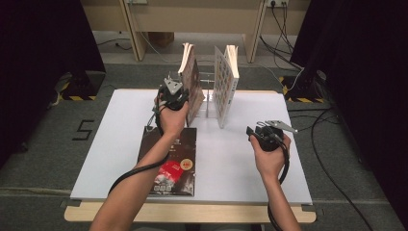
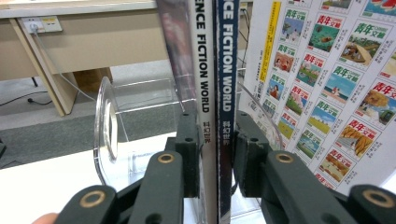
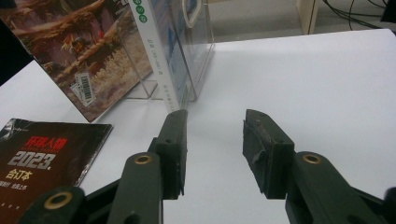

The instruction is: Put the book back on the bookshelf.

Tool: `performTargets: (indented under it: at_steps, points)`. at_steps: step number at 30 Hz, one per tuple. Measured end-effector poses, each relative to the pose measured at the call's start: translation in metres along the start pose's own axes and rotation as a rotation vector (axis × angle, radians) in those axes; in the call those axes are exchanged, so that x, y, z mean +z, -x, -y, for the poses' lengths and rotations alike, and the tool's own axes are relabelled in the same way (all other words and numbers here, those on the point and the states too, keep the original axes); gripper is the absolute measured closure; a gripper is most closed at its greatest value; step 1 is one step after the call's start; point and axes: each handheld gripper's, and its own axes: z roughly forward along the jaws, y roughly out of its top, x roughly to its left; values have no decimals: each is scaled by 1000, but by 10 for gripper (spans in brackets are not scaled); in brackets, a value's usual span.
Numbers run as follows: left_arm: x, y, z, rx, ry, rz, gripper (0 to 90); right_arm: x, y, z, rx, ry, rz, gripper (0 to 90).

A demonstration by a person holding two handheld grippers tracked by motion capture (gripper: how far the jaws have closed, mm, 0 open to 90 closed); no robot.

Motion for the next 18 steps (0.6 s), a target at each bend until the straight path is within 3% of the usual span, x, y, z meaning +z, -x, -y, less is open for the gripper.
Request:
performTargets:
  at_steps: [4,10,18]
  points:
    - [5,-2,0,-4,11,26,697,0,1,0,4,0,1,603]
    - [12,-2,-13,-30,37,28,659,0,2,0,9,-6,-1,602]
    - [22,-7,-20,-58,11,36,638,1,5,0,22,-20,-13,599]
